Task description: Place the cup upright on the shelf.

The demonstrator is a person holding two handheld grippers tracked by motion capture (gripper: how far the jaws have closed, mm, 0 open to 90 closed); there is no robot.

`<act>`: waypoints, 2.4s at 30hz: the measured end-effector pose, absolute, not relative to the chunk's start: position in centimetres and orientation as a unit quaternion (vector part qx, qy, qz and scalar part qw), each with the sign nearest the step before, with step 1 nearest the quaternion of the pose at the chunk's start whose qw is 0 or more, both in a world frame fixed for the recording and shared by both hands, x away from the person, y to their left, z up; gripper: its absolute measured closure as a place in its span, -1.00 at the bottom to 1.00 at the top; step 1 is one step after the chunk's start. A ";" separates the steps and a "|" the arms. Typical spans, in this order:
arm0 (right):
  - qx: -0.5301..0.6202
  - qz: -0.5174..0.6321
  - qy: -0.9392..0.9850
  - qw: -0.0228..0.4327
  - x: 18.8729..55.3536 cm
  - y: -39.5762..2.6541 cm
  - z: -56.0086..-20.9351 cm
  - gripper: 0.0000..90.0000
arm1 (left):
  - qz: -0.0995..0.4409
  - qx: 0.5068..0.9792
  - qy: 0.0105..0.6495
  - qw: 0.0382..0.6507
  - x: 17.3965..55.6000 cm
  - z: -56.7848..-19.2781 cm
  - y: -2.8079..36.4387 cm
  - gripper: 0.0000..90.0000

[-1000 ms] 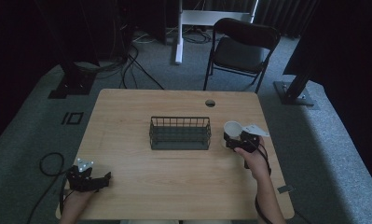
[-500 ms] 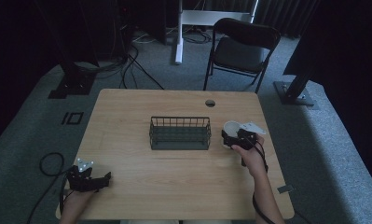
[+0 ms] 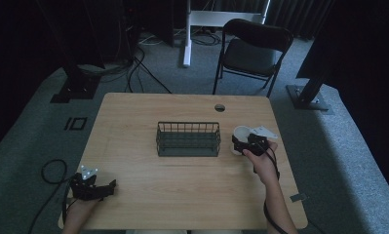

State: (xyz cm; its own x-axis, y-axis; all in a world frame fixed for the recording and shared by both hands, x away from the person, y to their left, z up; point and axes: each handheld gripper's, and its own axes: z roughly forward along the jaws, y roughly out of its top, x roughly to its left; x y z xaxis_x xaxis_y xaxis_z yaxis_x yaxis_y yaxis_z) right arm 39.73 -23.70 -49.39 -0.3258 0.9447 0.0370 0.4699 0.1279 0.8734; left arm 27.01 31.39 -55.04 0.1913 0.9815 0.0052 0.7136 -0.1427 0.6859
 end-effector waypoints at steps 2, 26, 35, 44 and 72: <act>0.505 0.422 0.699 0.279 39.7 -23.6 -49.1 -0.56 | 0.236 0.718 0.590 0.283 27.0 -55.0 31.4 -1.00; 0.487 0.440 0.696 0.290 39.6 -23.3 -44.2 -0.55 | 0.236 0.718 0.590 0.283 27.0 -55.0 31.4 -1.00; 0.471 0.452 0.698 0.294 39.5 -22.5 -42.2 -0.55 | 0.236 0.718 0.590 0.283 27.0 -55.0 31.4 -1.00; 0.450 0.467 0.701 0.296 39.4 -20.8 -40.4 -0.55 | 0.236 0.718 0.590 0.283 27.0 -55.0 31.4 -1.00; 0.394 0.494 0.731 0.258 39.8 -13.4 -39.8 -0.55 | 0.236 0.720 0.589 0.283 27.0 -55.0 31.4 -1.00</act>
State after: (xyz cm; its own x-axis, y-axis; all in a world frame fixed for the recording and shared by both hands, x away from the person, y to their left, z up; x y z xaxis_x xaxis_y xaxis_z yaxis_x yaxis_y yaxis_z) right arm 39.81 -13.41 -39.85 -0.5563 0.8309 0.0126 0.3222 0.2017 0.9249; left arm 27.01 31.39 -55.03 0.1958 0.9806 0.0062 0.7134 -0.1467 0.6852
